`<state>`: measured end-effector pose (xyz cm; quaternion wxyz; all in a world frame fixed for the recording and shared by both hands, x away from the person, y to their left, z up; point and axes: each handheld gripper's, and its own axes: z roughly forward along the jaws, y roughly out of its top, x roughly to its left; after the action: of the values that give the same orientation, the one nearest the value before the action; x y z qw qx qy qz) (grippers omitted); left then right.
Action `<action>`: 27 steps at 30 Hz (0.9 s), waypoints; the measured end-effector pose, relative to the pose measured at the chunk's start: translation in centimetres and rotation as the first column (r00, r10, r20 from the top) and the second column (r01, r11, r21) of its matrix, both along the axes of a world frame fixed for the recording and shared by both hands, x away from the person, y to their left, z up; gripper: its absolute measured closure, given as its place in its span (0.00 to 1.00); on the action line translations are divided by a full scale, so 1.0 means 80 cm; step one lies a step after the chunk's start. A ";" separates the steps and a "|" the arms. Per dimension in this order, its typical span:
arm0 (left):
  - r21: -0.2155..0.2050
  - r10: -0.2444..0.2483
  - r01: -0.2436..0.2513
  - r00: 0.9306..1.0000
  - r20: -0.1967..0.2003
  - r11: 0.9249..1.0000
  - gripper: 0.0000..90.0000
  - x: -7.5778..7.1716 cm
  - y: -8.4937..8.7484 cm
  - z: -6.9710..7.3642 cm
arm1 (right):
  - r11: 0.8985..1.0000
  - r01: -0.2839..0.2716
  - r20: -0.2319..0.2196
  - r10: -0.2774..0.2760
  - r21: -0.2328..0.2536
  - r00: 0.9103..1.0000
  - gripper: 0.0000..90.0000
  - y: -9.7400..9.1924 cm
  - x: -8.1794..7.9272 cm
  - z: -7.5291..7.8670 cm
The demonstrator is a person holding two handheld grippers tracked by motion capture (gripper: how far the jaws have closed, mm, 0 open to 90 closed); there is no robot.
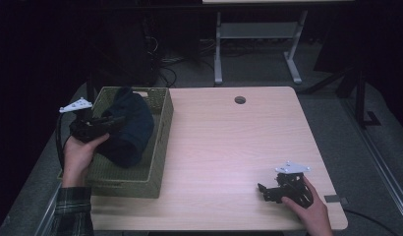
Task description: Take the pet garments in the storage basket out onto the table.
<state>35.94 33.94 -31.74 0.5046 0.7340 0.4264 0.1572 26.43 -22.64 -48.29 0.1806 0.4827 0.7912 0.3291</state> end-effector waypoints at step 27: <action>-0.056 -0.170 0.180 0.974 0.148 0.982 0.80 -0.011 -0.072 0.062 | 1.000 -0.005 0.001 0.005 0.000 1.000 0.00 0.000 0.001 0.000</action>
<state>35.06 28.18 -26.77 0.5707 0.7378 0.3281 0.1495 26.48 -22.63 -48.29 0.1801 0.4805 0.7924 0.3298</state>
